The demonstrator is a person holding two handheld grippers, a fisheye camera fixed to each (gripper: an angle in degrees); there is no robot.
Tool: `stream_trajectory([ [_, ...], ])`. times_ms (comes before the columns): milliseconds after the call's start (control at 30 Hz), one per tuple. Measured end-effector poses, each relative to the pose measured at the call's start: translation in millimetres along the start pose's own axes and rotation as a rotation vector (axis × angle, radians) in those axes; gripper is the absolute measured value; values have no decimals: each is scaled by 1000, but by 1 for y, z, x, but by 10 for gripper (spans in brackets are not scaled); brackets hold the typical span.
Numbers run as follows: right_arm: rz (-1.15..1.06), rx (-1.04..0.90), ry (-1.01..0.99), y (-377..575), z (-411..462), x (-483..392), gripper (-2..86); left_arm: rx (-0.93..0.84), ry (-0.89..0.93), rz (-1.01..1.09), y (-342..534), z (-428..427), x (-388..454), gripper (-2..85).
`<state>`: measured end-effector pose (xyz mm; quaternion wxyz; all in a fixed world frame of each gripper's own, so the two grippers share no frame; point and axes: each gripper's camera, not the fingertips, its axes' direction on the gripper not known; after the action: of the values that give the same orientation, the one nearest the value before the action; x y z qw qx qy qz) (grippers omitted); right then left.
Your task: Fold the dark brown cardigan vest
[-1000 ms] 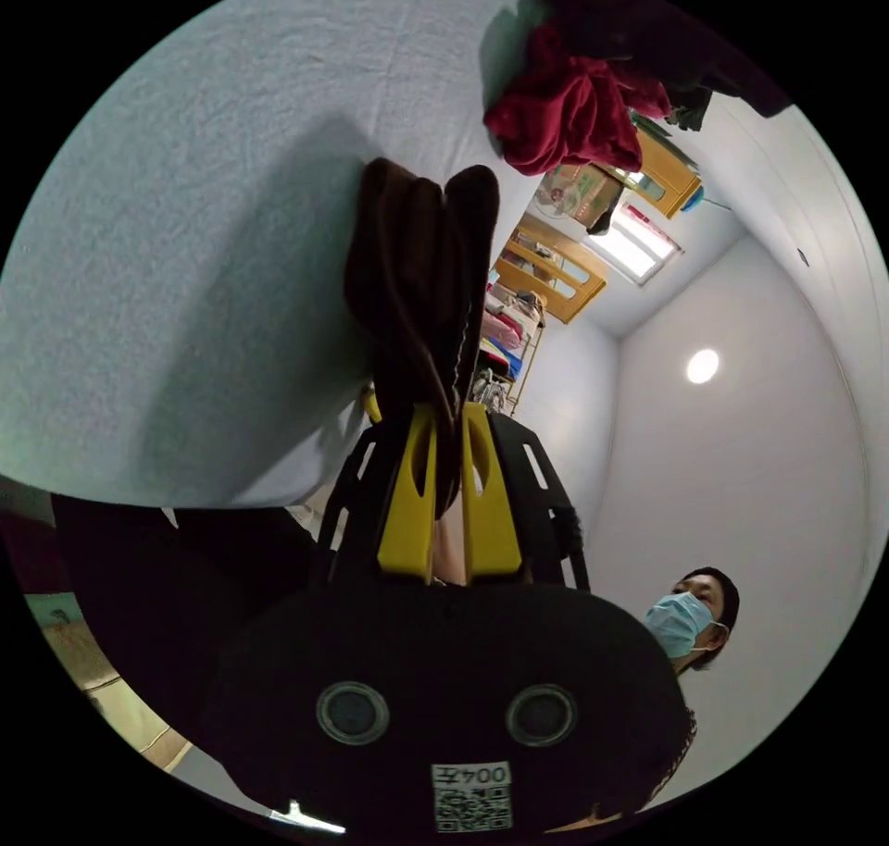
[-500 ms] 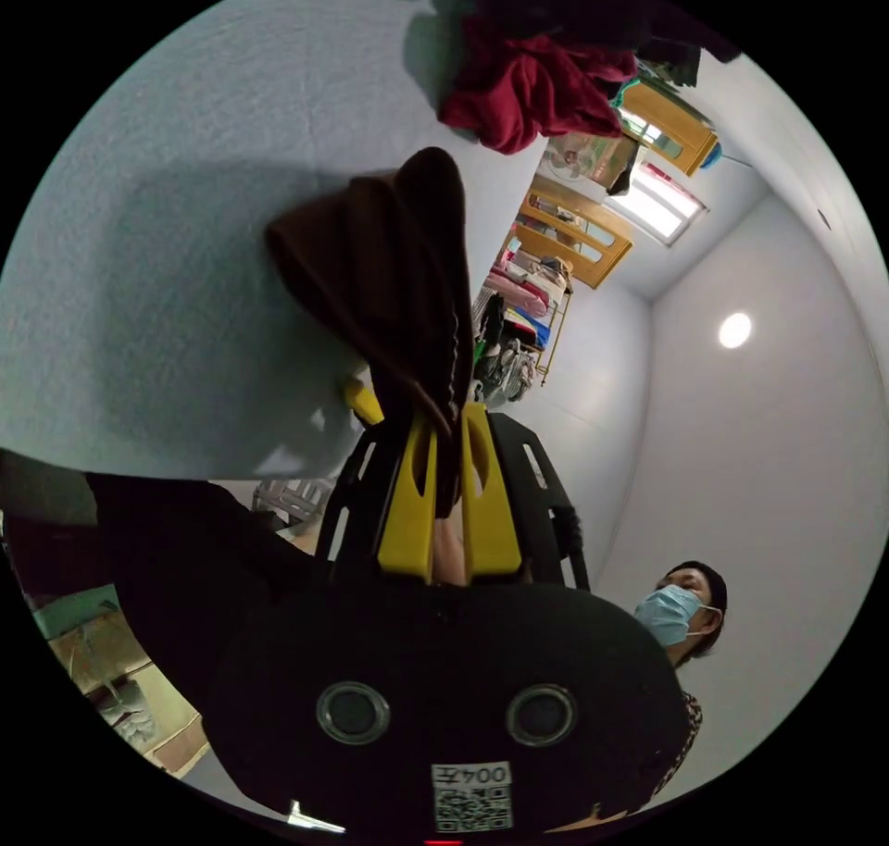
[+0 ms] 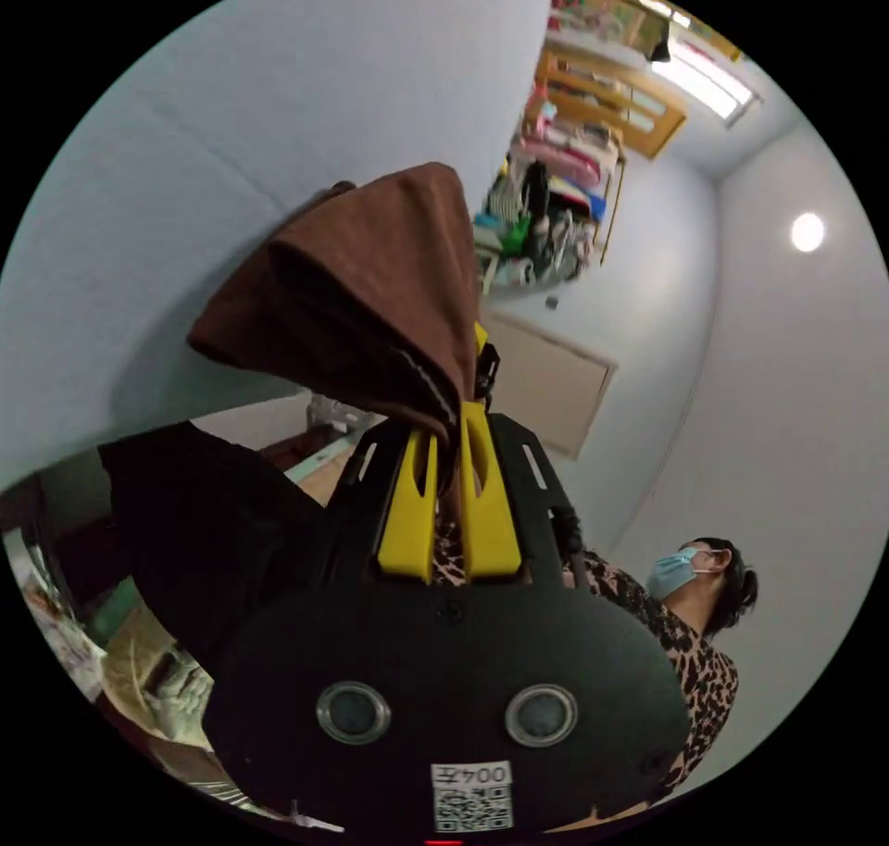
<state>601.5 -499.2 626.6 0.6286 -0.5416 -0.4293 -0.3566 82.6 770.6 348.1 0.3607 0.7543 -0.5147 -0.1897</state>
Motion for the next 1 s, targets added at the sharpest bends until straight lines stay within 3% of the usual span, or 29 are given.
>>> stream_trajectory([
  [167, -84, 400, 88, 121, -132, 36, 78, -388, -109, 199, -62, 195, -25, 54],
  [300, -63, 692, 144, 240, -207, 75, 78, -658, -198, 318, -60, 361, -61, 53],
  [567, 97, 1257, 273, 535, -312, 178, 76, -1235, -323, 487, 97, 757, -245, 53],
  [767, 272, 1588, 262, 691, -322, 255, 76, -1542, -382, 391, 230, 932, -440, 53],
  [1000, 518, 1791, 177, 789, -298, 344, 76, -1783, -564, 243, 319, 1021, -654, 52],
])
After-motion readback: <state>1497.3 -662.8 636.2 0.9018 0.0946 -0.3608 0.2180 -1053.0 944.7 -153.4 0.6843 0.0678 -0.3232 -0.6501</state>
